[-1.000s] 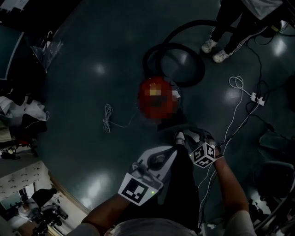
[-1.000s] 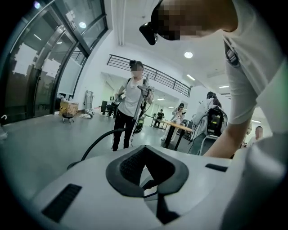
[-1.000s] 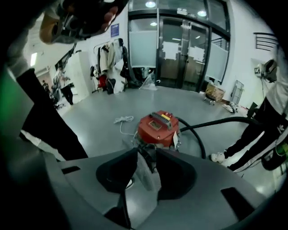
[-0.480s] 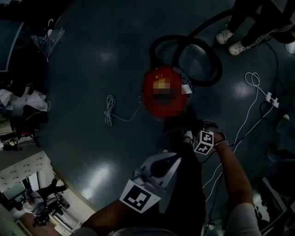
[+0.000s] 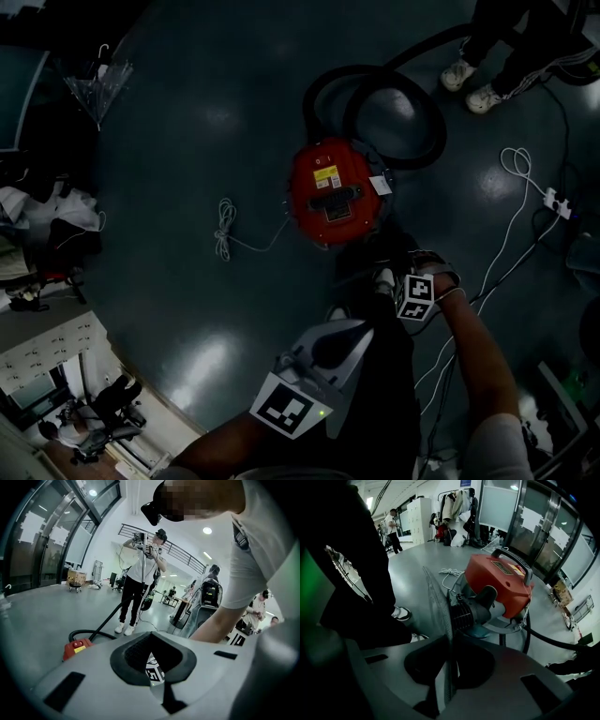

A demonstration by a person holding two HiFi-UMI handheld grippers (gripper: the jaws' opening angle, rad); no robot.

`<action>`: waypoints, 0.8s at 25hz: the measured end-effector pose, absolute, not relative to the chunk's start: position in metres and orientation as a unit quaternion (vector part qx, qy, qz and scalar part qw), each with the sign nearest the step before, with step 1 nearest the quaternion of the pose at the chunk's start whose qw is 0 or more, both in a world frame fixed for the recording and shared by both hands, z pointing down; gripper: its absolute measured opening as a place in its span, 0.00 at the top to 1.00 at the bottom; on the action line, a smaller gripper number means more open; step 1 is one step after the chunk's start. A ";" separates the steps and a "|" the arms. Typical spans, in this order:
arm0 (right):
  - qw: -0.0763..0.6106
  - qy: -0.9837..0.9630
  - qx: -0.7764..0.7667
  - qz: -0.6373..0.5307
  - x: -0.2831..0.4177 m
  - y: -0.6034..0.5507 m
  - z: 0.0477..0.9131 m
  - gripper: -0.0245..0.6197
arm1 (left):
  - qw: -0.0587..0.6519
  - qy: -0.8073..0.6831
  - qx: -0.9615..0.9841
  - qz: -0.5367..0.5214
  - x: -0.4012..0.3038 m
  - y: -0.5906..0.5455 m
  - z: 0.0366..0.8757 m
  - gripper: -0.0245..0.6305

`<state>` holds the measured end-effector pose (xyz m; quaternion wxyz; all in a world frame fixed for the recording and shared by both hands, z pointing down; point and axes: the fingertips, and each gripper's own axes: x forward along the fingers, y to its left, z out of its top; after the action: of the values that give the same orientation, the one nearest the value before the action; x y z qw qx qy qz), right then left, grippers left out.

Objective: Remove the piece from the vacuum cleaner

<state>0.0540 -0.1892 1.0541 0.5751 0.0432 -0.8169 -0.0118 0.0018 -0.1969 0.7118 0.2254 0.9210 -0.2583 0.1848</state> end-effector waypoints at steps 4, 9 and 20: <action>0.579 -0.815 0.034 0.000 0.057 -0.184 1.057 0.90 | 0.226 -0.253 0.921 0.191 0.005 -0.193 0.713 0.95; 0.581 -0.813 -0.023 -0.032 0.049 -0.155 1.051 0.91 | 0.228 -0.250 0.922 0.190 0.009 -0.188 0.708 0.95; 0.553 -0.831 0.050 0.029 0.037 -0.121 0.963 0.91 | 0.213 -0.242 0.928 0.185 0.001 -0.164 0.659 0.95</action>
<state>0.0374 -0.1207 0.9628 0.5531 0.0504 -0.8311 0.0292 0.0015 -0.1641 0.6586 0.2126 0.9284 -0.2420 0.1854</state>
